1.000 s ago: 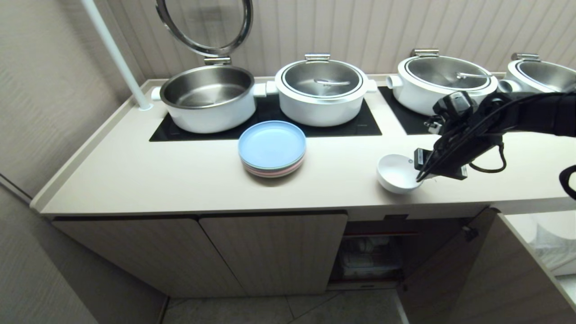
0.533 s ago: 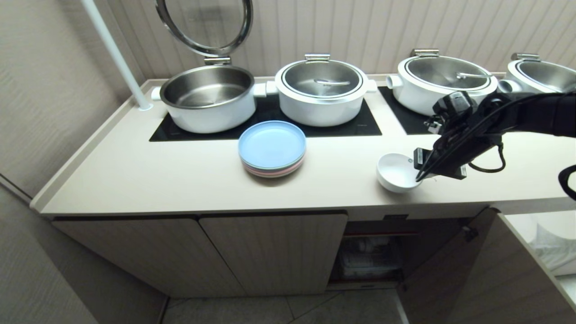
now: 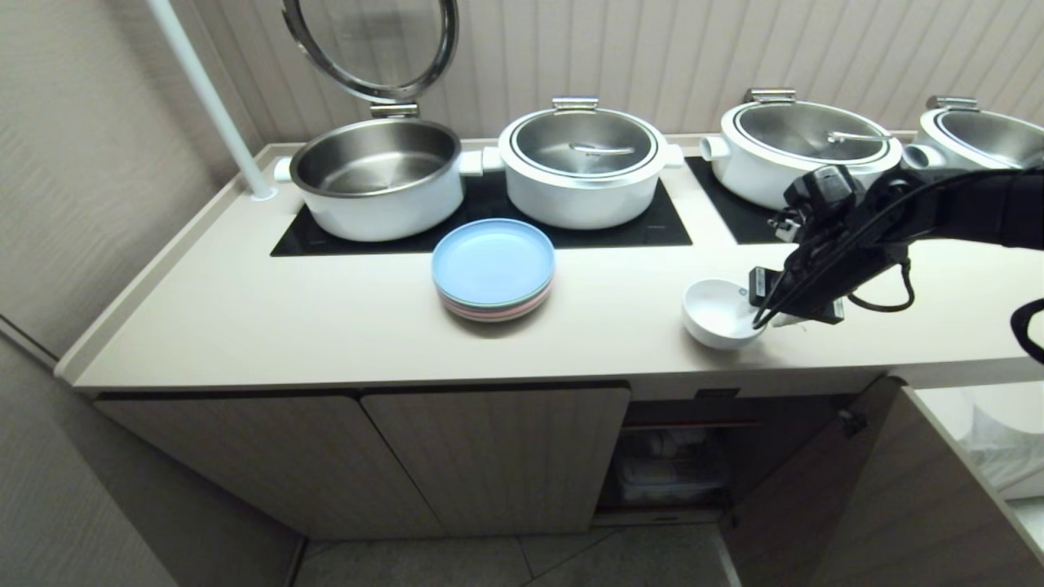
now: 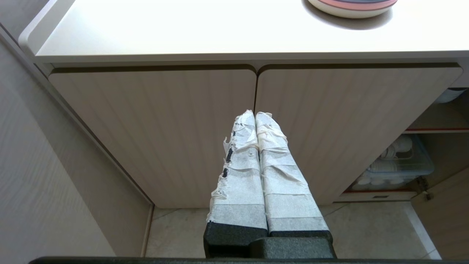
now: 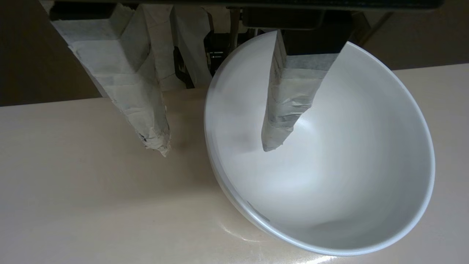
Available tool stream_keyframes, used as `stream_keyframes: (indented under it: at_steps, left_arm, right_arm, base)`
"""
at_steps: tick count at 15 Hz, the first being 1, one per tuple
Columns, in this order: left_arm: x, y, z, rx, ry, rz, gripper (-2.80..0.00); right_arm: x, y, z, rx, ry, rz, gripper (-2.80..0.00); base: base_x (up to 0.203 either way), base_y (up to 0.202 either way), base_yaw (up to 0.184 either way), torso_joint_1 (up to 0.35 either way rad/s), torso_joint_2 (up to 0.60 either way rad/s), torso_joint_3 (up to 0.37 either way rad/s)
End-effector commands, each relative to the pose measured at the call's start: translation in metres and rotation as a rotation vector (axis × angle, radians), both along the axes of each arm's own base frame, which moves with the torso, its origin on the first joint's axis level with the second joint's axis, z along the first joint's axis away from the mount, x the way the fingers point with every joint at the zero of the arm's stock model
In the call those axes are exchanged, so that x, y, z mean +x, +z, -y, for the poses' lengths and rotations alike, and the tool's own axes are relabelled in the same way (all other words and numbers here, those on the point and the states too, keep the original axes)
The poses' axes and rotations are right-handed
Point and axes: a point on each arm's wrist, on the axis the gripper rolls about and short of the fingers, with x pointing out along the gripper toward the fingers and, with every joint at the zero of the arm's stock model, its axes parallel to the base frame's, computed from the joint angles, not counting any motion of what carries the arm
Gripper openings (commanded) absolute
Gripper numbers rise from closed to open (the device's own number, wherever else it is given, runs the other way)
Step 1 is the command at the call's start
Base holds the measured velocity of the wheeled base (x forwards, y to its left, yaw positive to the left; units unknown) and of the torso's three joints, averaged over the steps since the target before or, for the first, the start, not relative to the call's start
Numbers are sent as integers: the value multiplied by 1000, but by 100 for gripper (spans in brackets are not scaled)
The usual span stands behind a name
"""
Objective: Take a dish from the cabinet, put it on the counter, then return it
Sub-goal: Place it on the table
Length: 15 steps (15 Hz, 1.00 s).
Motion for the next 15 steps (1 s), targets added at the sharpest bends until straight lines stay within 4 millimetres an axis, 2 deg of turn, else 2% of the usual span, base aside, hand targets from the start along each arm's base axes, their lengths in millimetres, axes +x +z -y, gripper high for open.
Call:
stream_keyframes:
  at_steps: [1, 9, 15]
  left_arm:
    - [0, 0, 0, 0, 1, 0, -280]
    - [0, 0, 0, 0, 0, 0, -280]
    - [0, 0, 0, 0, 0, 0, -280]
  right_arm:
    - [0, 0, 0, 2, -1, 1, 0]
    - [3, 12, -2, 5, 9, 94, 0]
    - [-8, 29, -4, 7, 18, 125, 0]
  base:
    - [0, 0, 0, 0, 0, 0]
    - [0, 0, 0, 0, 0, 0]
    - [0, 0, 0, 0, 0, 0]
